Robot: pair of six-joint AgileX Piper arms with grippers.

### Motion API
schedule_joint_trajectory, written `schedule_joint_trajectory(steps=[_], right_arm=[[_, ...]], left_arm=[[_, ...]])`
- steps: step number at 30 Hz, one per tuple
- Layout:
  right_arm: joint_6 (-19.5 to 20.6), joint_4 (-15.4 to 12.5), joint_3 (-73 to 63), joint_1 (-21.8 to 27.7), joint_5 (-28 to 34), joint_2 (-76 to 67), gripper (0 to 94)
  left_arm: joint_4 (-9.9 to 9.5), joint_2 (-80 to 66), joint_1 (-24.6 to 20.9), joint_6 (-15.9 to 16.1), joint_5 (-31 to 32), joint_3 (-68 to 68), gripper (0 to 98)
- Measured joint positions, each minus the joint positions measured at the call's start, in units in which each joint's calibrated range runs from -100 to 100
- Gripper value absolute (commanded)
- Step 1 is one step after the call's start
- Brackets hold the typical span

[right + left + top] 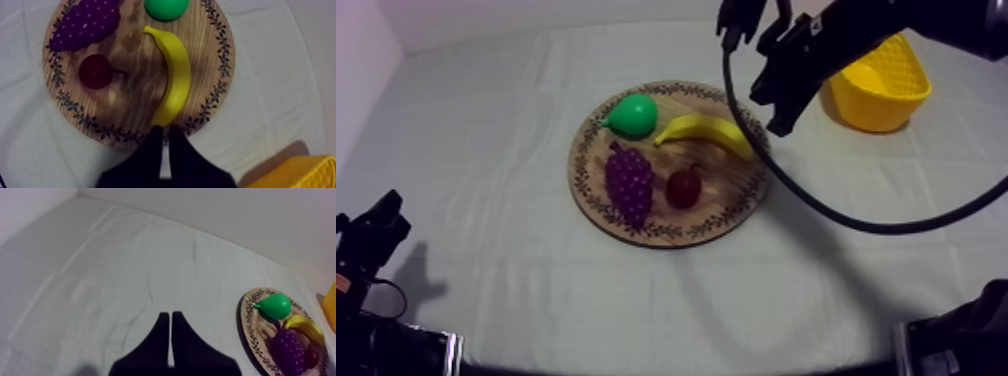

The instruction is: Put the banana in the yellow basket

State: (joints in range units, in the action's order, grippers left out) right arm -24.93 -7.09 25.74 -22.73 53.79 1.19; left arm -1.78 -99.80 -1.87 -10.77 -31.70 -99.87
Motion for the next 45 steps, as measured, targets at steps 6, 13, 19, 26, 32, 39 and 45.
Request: schedule_joint_trajectory(steps=[6,13,19,26,32,39,45], right_arm=[[-0.9,0.6,0.1,-0.6,1.4,0.3,50.0],[-2.4,0.1,0.1,-0.6,2.1,0.4,49.3],[-2.0,0.1,-0.4,-1.1,0.9,2.3,49.0],[-0.9,0.9,-3.5,-1.7,-0.1,7.9,47.9],[-0.8,1.5,-5.9,-1.6,-1.3,13.6,47.9],[-0.8,1.9,-7.7,-0.8,-4.1,19.5,47.4],[-1.1,1.5,-10.0,-0.2,-6.1,23.6,47.4]], left_arm=[[0.0,0.0,0.0,0.0,0.0,0.0,0.1],[0.0,0.0,0.0,0.0,0.0,0.0,0.1],[0.0,0.0,0.0,0.0,0.0,0.0,0.1],[0.0,0.0,0.0,0.0,0.0,0.0,0.1],[0.0,0.0,0.0,0.0,0.0,0.0,0.1],[0.0,0.0,0.0,0.0,0.0,0.0,0.1],[0.0,0.0,0.0,0.0,-0.1,0.0,0.1]])
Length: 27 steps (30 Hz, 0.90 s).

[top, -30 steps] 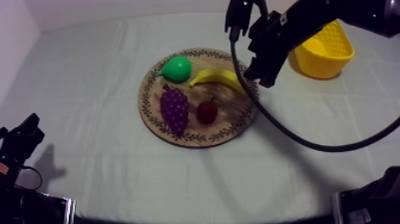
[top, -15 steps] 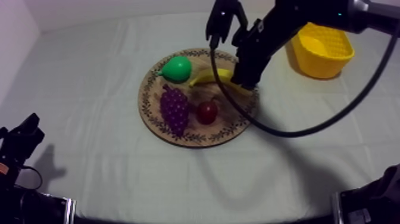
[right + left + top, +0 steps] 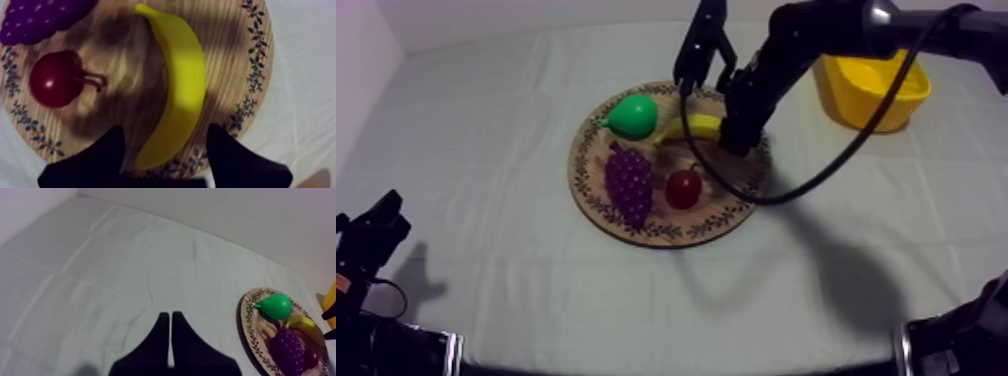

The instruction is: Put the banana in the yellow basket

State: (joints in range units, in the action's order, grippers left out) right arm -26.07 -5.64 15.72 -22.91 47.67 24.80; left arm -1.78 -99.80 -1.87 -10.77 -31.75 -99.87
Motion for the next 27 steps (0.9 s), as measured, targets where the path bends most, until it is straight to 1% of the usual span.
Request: schedule_joint_trajectory(steps=[9,13,19,23,27], right_arm=[[-0.6,-0.8,-3.4,0.8,-1.5,5.3,46.8],[-1.3,-1.6,-3.3,0.8,-2.9,6.9,44.7],[-2.8,-3.0,-4.3,0.9,-3.8,8.5,31.9],[-2.8,-3.4,-6.1,0.9,-3.8,9.2,24.2],[-2.7,-3.6,-7.6,0.7,-3.7,9.5,20.3]], left_arm=[[0.0,0.0,0.0,0.0,0.0,0.0,0.1],[0.0,0.0,0.0,0.0,0.0,0.0,0.1],[0.0,0.0,0.0,0.0,0.0,0.0,0.1],[0.0,0.0,0.0,0.0,0.0,0.0,0.1],[0.0,0.0,0.0,0.0,0.1,0.0,0.1]])
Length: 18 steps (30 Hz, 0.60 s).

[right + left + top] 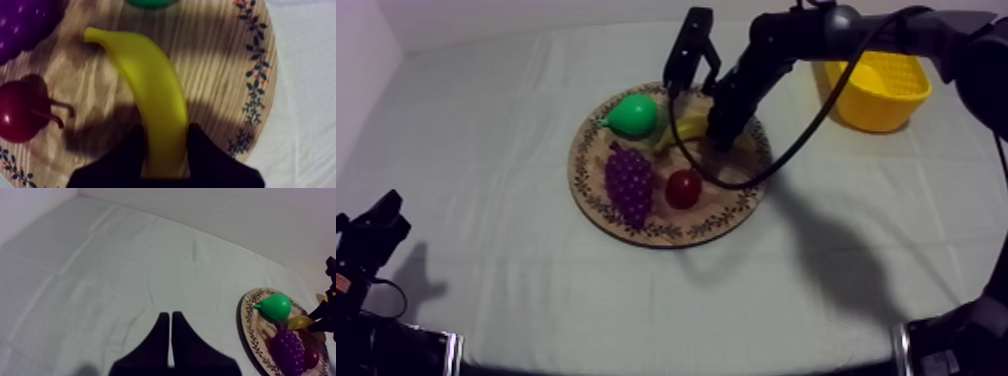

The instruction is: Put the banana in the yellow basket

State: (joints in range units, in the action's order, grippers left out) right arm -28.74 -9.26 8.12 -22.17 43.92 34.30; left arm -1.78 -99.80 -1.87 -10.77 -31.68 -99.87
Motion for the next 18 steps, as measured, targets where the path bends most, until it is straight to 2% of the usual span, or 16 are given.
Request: schedule_joint_trajectory(steps=[11,14,18], right_arm=[[1.5,0.1,-1.4,0.0,-0.5,0.4,19.3],[2.6,0.9,-4.0,0.7,1.7,-0.6,19.7],[3.1,1.3,-9.4,2.8,7.7,-1.9,20.0]], left_arm=[[0.0,0.0,0.0,0.0,0.0,0.0,0.1],[0.0,0.0,0.0,0.0,0.0,0.0,0.1],[0.0,0.0,0.0,0.0,0.0,0.0,0.1]])
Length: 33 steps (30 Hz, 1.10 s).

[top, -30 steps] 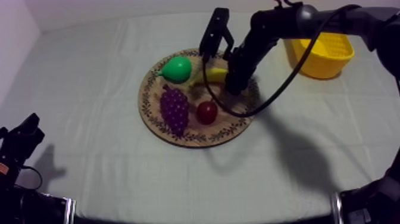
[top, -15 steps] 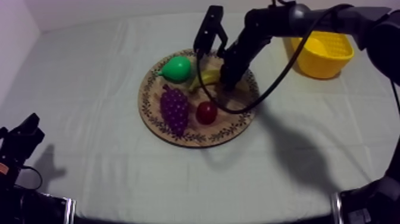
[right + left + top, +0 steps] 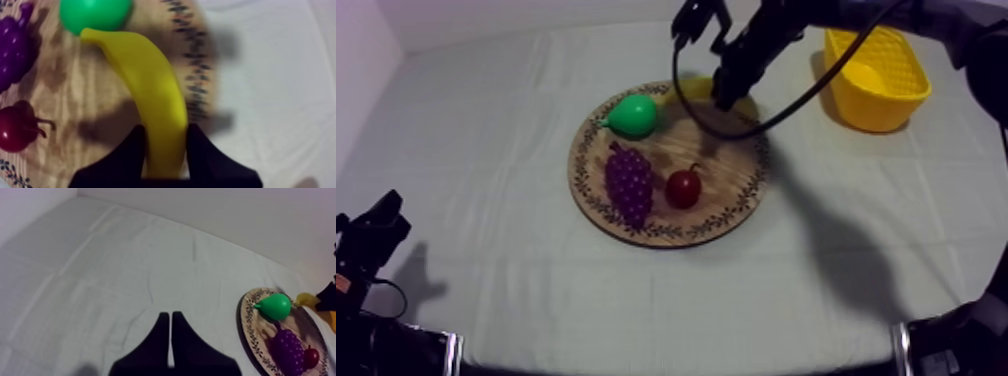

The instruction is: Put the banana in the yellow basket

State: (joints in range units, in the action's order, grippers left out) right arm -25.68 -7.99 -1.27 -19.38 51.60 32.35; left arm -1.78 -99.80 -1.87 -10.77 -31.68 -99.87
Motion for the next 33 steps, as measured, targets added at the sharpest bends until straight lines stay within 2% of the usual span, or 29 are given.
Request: schedule_joint_trajectory(steps=[5,9,17,25,33], right_arm=[[-1.5,-1.0,-7.9,3.4,10.3,-2.0,20.0],[-1.8,-0.7,-13.3,6.5,18.1,-2.9,20.0],[-2.6,0.7,-18.4,13.5,26.7,-4.9,21.4],[-1.7,1.8,-22.7,20.2,30.3,-4.4,22.7],[-1.5,2.6,-22.9,25.1,29.9,-1.6,23.2]], left_arm=[[0.0,0.0,0.0,0.0,0.0,0.0,0.1],[0.0,0.0,0.0,0.0,0.0,0.0,0.1],[0.0,0.0,0.0,0.0,0.0,0.0,0.1],[0.0,0.0,0.0,0.0,0.0,0.0,0.1],[0.0,0.0,0.0,0.0,-0.1,0.0,0.1]])
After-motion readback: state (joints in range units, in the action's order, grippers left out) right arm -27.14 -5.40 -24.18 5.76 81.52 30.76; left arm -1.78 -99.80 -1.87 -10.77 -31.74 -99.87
